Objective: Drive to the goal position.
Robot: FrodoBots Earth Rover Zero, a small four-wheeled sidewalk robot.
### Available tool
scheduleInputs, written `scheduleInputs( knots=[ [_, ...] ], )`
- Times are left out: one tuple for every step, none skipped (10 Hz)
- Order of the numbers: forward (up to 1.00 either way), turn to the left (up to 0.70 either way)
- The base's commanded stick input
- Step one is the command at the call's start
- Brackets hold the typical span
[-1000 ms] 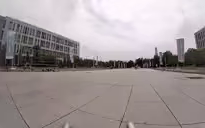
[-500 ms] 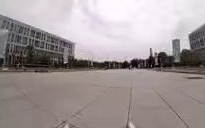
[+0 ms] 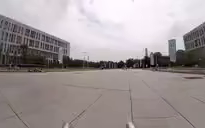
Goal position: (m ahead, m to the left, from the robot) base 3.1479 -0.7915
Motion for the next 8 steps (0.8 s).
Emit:
scheduleInputs(
  knots=[
    [0.70, 0.00],
    [0.70, 0.00],
    [0.70, 0.00],
    [0.70, 0.00],
    [0.70, 0.00],
    [0.70, 0.00],
    [0.70, 0.00],
    [0.70, 0.00]
  ],
)
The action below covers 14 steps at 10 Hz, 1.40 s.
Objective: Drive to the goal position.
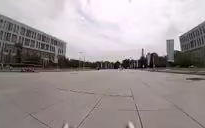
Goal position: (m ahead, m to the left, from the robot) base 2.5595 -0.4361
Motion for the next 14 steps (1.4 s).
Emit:
scheduleInputs(
  knots=[
    [0.70, 0.00],
    [0.70, 0.00],
    [0.70, 0.00],
    [0.20, 0.00],
    [0.05, 0.00],
    [0.06, 0.00],
    [0.05, 0.00],
    [0.05, 0.00],
    [0.05, 0.00],
    [0.05, 0.00],
    [0.05, 0.00],
    [0.05, 0.00],
    [0.06, 0.00],
    [0.06, 0.00]
  ],
)
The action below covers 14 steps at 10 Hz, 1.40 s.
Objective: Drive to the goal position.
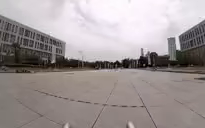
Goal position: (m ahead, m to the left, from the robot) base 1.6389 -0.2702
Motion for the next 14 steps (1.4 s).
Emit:
scheduleInputs(
  knots=[
    [0.06, 0.00],
    [0.05, 0.00],
    [0.05, 0.00],
    [0.05, 0.00],
    [0.05, 0.00],
    [0.05, 0.00],
    [0.05, 0.00],
    [0.05, 0.00],
    [0.05, 0.00],
    [0.05, 0.00],
    [0.05, 0.00],
    [0.05, 0.00],
    [0.05, 0.00],
    [0.05, 0.00]
  ],
)
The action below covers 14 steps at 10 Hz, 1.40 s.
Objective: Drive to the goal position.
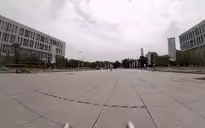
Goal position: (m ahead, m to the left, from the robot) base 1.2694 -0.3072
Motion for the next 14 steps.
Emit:
scheduleInputs(
  knots=[
    [0.05, 0.00],
    [0.05, 0.00],
    [0.05, 0.00],
    [0.05, 0.00],
    [0.05, 0.00],
    [0.05, 0.00],
    [0.05, 0.00],
    [0.05, 0.00],
    [0.05, 0.00],
    [0.07, 0.00],
    [0.70, 0.00],
    [0.70, 0.00],
    [0.70, 0.00],
    [0.70, 0.00]
  ],
)
